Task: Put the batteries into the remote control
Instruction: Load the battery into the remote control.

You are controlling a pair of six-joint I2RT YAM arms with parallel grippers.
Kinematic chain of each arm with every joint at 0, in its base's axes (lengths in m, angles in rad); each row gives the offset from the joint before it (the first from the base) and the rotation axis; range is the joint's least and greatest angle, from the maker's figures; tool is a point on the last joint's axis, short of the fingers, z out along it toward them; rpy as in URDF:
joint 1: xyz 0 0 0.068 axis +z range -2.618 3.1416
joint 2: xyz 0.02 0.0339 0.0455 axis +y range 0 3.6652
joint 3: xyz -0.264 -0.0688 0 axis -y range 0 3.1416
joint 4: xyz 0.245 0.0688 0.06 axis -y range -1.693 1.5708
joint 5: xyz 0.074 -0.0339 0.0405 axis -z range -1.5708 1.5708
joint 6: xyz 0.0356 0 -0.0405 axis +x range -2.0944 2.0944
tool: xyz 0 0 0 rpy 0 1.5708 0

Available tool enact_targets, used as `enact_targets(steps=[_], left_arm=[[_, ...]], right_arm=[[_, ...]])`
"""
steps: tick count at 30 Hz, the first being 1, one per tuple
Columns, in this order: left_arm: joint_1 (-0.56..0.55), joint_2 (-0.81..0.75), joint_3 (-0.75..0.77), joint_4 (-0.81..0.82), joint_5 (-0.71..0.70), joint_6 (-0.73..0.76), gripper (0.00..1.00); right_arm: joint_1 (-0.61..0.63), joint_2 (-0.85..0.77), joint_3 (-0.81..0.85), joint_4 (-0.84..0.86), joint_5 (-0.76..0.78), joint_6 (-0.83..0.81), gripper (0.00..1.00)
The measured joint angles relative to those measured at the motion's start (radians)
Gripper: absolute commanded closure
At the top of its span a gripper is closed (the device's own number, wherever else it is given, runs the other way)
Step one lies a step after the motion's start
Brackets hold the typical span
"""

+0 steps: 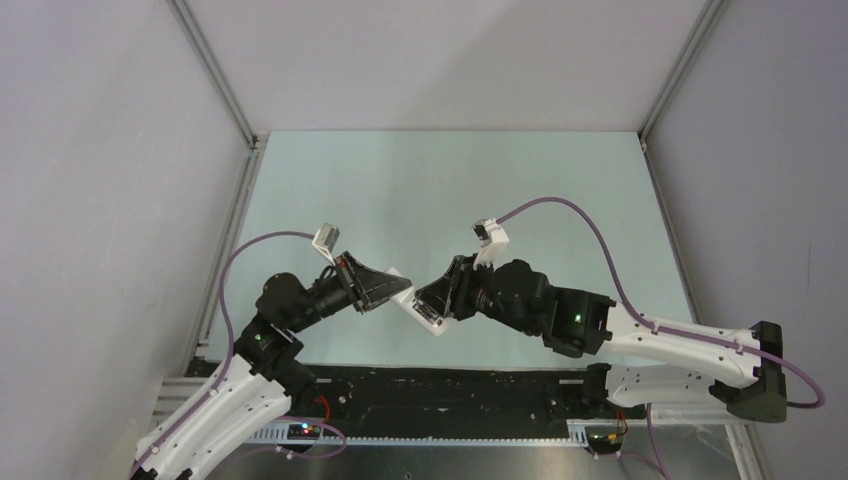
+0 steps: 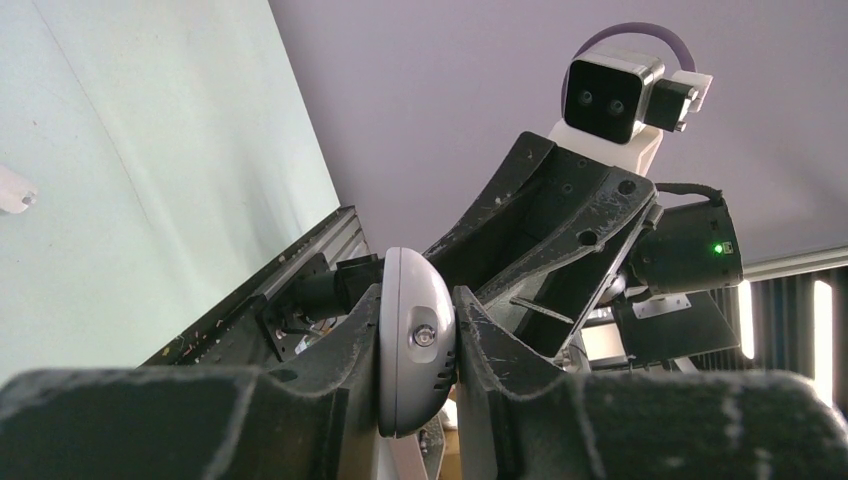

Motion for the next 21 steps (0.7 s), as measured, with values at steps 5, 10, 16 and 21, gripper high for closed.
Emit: enact_targets(steps=[5, 10, 16, 21], left_arm=[[0.000, 0.006, 0.000, 0.000, 0.000, 0.000, 0.98], [0.000, 0.014, 0.000, 0.000, 0.003, 0.000, 0.98], [0.000, 0.015, 0.000, 0.001, 0.003, 0.000, 0.98], [0.000, 0.014, 0.000, 0.002, 0.002, 0.000, 0.98]], right_arm=[[-0.001, -0.001, -0.003, 0.000, -0.002, 0.002, 0.63], [-0.003, -0.002, -0.008, -0.003, -0.005, 0.005, 0.59], [-0.003, -0.002, -0.013, -0.006, -0.018, 0.006, 0.52], [-0.003, -0.002, -0.014, -0.006, -0.023, 0.007, 0.51]])
